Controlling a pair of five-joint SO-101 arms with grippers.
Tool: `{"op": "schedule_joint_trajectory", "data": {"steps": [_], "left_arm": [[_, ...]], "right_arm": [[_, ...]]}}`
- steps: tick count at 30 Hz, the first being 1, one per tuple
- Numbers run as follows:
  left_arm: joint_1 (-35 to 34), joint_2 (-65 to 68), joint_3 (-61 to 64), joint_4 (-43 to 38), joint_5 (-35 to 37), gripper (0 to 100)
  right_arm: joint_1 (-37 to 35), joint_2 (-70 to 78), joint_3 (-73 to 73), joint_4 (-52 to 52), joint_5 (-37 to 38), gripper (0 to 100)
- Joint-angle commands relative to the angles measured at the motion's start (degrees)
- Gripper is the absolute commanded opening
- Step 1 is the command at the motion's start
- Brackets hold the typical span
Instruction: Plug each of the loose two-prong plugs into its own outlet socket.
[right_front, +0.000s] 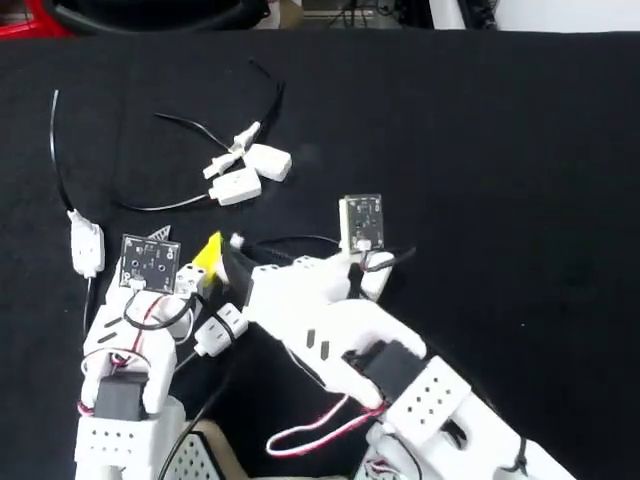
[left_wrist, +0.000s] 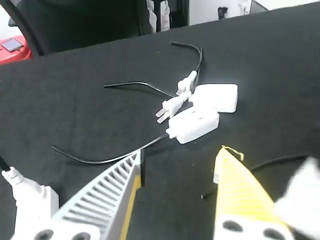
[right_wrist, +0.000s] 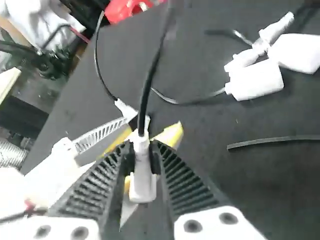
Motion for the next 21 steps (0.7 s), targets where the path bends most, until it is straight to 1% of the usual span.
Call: {"op": "schedule_joint_trajectory", "data": {"steps": [1, 5, 7, 15, 17, 21], "left_arm": [[-0.5, -0.3, -0.5, -3.8, 0.7, 24], [-2.9, -0.3, -0.9, -4.6, 0.9, 24], [-2.8, -0.3, -0.9, -4.5, 0.9, 24], [-3.1, -0.2, -0.7, -4.1, 0.8, 24], [-4.4, -0.2, -0.9, -2.4, 0.5, 24], [-7.0, -0.2, -3.2, 5.5, 0.4, 24]], "right_arm": [[-2.6, -0.2, -4.9, 6.4, -0.3, 1.1], [-2.7, -0.2, -5.9, 9.4, 0.0, 1.1], [-2.8, -0.2, -5.8, 9.4, 1.8, 1.1], [-4.1, -0.2, -6.1, 11.1, 4.1, 1.1], [-1.1, -0.1, -5.9, 9.9, 6.6, 1.1], [6.5, -0.1, -5.7, 3.0, 6.9, 1.1]]}}
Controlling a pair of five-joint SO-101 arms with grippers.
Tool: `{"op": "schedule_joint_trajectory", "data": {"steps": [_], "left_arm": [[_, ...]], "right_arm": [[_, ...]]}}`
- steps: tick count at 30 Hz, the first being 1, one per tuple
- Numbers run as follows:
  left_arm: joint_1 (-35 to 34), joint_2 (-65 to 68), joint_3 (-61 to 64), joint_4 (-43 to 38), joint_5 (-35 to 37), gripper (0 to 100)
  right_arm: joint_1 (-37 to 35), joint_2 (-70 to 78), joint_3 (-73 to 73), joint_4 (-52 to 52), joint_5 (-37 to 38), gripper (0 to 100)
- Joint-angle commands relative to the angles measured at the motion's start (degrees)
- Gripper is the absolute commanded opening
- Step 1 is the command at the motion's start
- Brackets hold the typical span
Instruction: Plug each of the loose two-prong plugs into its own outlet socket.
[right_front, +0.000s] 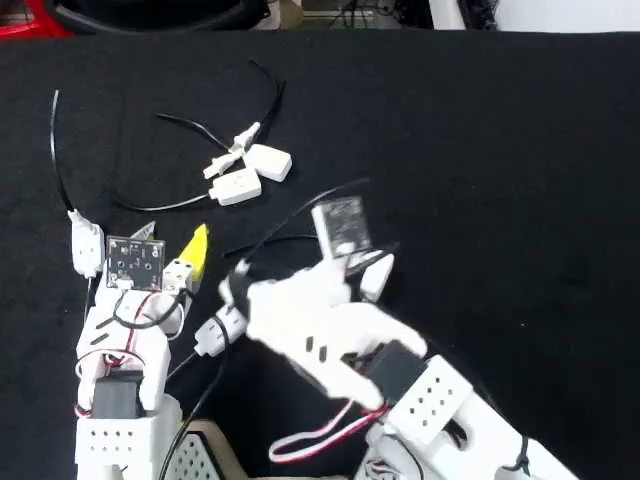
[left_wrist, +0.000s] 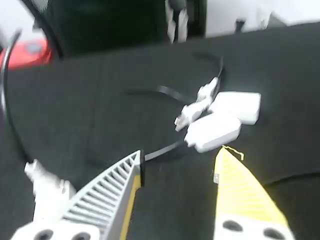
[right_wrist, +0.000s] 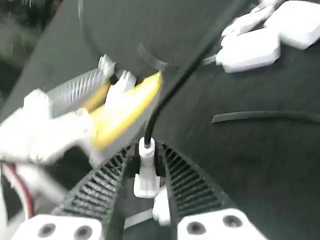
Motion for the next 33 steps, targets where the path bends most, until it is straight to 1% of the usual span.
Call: {"op": "schedule_joint_trajectory", "data": {"steps": [1, 3, 7, 10, 13, 16, 21, 24, 28, 33], "left_arm": [[-1.6, -0.1, -4.4, 6.6, -0.3, 24], [-1.3, -0.1, -6.2, 10.4, -2.2, 24], [5.7, -0.2, -8.7, 15.8, -5.0, 24], [11.2, -0.2, -10.7, 16.4, -6.7, 24], [13.2, -0.2, -13.2, 15.9, -6.5, 24], [12.4, -0.2, -13.6, 12.7, -5.7, 24], [10.8, -0.2, -12.6, 8.7, -4.3, 24], [10.1, -0.1, -10.5, 6.3, -4.5, 24], [10.1, -0.1, -7.3, 3.8, -4.5, 24], [10.6, -0.1, -7.3, 5.1, -4.5, 24]], "right_arm": [[5.4, -0.5, -2.8, -7.3, 0.6, 1.1], [5.8, -0.5, -2.8, -10.7, 0.4, 1.1], [3.2, -0.5, -1.2, -16.1, -2.4, 1.1], [1.8, -0.5, 3.6, -22.7, -3.1, 1.1], [1.1, -1.0, 8.3, -26.2, -2.7, 1.1], [0.8, -2.1, 7.6, -21.0, -2.6, 1.1], [-0.8, -3.1, 0.6, -6.0, -2.7, 1.1], [-2.9, -3.4, -2.5, 0.0, -2.7, 1.1], [-5.3, -3.4, -3.3, 1.8, -2.5, 1.1], [-5.0, -2.9, -3.3, 1.7, -1.1, 1.1]]}}
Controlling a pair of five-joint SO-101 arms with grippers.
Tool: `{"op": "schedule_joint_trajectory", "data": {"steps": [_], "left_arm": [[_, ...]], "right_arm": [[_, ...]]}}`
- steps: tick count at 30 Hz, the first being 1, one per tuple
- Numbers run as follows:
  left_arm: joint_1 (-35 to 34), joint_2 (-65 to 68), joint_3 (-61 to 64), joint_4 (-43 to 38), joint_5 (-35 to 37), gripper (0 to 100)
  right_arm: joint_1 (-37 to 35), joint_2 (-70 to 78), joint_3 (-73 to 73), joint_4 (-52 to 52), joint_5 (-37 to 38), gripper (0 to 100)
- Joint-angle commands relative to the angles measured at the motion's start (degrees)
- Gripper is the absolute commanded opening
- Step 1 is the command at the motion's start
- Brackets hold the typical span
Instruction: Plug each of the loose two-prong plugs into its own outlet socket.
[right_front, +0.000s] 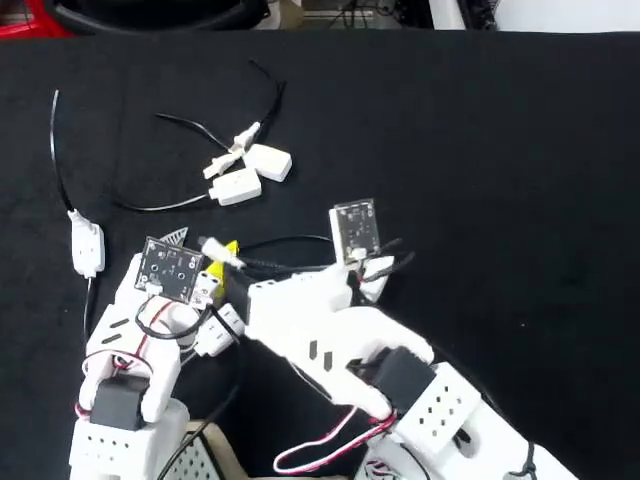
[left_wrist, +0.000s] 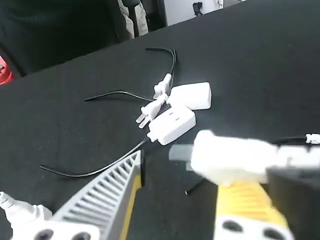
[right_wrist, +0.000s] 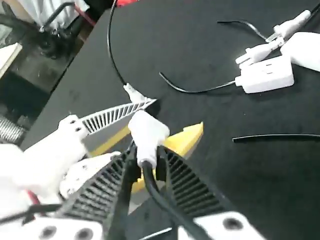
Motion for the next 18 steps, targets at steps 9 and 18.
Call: {"op": "schedule_joint_trajectory", "data": {"steps": [9, 18], "left_arm": [[-0.7, -0.2, -1.0, 5.4, -6.2, 24], [-23.3, -0.2, -5.1, 11.6, -9.4, 23]], "right_arm": [[6.9, 0.0, -2.7, -2.3, 4.4, 1.1], [9.1, 5.8, -3.5, 9.6, 0.8, 3.4]]}}
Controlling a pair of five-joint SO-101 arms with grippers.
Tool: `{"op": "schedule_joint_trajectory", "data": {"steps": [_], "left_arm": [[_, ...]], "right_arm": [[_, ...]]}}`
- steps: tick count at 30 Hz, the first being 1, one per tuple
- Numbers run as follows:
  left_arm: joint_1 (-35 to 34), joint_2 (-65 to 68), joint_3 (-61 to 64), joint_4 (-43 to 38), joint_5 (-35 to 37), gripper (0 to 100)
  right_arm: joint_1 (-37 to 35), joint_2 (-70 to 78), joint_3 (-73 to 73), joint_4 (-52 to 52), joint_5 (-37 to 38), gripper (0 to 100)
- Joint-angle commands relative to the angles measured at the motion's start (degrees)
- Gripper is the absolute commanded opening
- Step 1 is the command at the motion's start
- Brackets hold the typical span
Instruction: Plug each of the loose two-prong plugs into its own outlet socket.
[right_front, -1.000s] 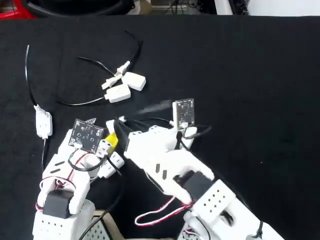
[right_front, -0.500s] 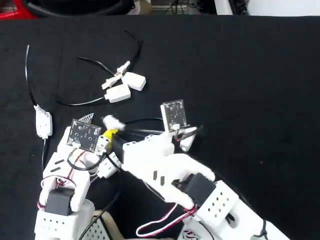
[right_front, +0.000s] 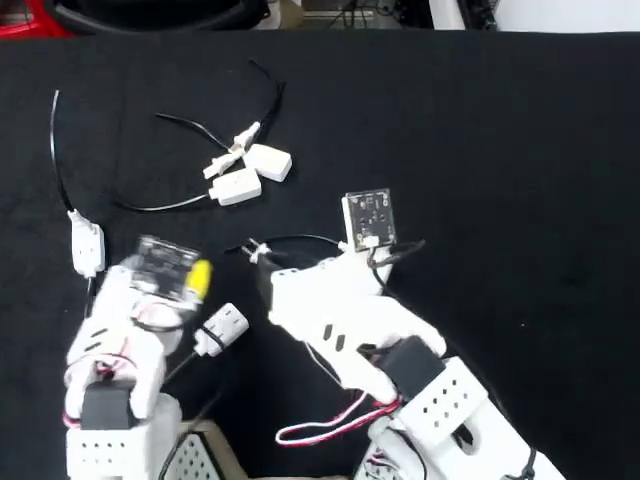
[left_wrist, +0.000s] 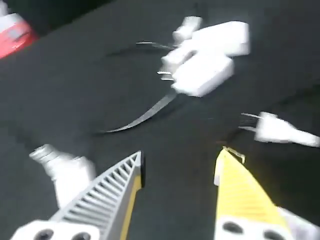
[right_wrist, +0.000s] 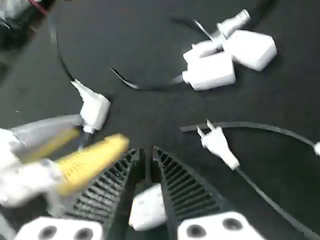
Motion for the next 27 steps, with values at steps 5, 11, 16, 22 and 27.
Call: {"op": "schedule_joint_trajectory", "data": {"steps": [5, 11, 16, 22, 27], "left_arm": [[-11.9, -0.1, 0.5, 0.5, 4.5, 23], [-10.6, -0.1, 4.3, 0.3, 4.5, 23], [-10.6, -0.2, 6.5, 0.1, 4.5, 23], [-10.6, -0.2, 9.0, -3.1, 4.4, 23], [-10.7, -0.2, 9.2, -3.3, 4.4, 23]], "right_arm": [[-0.4, 19.4, -3.3, -7.3, -6.5, 14.9], [2.3, 42.5, -14.0, -9.3, 27.1, 15.8], [6.0, 57.2, -26.7, -4.9, 43.2, 15.9], [6.0, 66.0, -32.6, -5.7, 52.5, 15.9], [5.9, 73.1, -37.3, -5.8, 55.2, 15.9]]}}
